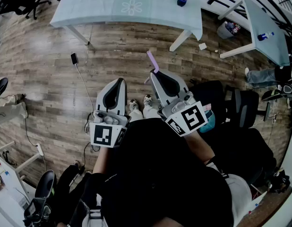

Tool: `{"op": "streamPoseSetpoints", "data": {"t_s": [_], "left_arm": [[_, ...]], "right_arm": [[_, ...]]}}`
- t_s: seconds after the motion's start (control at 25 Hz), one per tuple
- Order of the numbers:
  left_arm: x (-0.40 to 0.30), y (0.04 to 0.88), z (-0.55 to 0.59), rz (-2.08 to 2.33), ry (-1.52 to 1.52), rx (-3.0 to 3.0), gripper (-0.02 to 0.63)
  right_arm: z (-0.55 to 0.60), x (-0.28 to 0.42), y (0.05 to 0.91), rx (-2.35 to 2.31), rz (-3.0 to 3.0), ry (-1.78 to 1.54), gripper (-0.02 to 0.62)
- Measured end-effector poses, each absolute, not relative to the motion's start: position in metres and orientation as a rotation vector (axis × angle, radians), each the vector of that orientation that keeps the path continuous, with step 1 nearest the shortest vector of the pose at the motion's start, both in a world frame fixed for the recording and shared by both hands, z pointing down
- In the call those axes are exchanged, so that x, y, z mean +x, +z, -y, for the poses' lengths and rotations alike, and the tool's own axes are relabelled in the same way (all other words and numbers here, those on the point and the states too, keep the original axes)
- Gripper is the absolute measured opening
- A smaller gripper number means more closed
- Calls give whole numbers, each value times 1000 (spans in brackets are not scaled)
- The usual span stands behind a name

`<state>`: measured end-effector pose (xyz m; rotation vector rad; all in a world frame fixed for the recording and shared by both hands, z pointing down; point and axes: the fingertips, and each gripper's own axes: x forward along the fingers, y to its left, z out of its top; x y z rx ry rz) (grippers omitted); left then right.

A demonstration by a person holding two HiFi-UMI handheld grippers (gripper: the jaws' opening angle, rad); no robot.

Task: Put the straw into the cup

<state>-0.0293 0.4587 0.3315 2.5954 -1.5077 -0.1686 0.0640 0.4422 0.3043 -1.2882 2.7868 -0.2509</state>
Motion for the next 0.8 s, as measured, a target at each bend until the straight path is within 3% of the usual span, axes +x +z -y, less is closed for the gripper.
{"op": "streamPoseSetpoints", "data": {"t_s": [0.8], "left_arm": [[-48, 317, -445, 1540, -168, 2593, 14]], "right_arm": [[-432, 42, 309, -1259, -2830, -263, 28]]}}
